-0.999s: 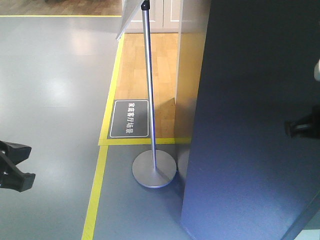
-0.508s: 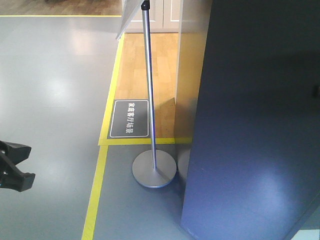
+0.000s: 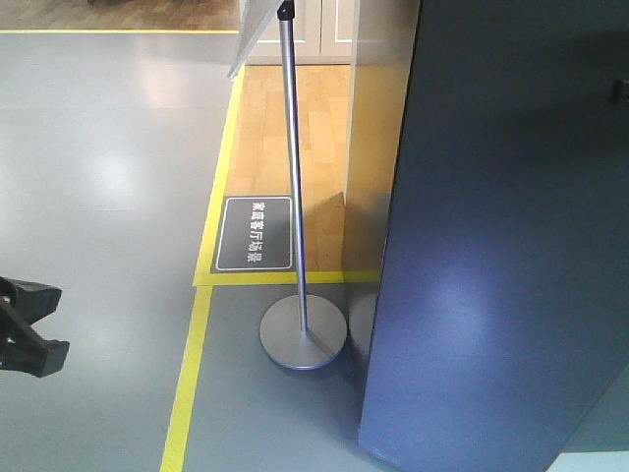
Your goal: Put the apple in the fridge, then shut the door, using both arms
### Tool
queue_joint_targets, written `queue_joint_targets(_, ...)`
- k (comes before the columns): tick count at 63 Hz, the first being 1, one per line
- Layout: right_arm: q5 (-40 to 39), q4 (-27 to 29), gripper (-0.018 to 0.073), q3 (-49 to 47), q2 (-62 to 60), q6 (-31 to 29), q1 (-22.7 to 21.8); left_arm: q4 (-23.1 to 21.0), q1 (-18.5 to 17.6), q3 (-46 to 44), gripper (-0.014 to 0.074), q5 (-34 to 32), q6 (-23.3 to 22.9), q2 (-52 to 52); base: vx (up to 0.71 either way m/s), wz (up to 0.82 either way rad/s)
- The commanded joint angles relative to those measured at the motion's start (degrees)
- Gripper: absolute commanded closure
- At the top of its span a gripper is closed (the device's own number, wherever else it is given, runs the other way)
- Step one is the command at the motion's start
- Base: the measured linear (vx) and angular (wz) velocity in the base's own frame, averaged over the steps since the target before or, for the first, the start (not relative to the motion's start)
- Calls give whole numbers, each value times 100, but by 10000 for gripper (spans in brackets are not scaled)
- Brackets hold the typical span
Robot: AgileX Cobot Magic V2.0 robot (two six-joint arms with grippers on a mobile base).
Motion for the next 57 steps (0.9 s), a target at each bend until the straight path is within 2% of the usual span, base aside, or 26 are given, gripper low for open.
queue_joint_targets(1, -627, -125, 563, -445, 161, 21, -42, -57, 4, -151, 603, -316, -63, -60, 0, 0)
queue_joint_targets(37, -972, -143, 563, -1897, 1893, -9, -42, -57, 4, -151, 603, -316, -63, -60, 0, 0)
queue_joint_targets(48, -965, -102, 563, -1962, 2040, -9, -42, -57, 4, -151, 603, -316, -63, -60, 0, 0)
queue_joint_targets(57, -653, -10, 563, -1951, 1883, -4, -24, -57, 4, -151, 603, -316, -63, -60, 0, 0)
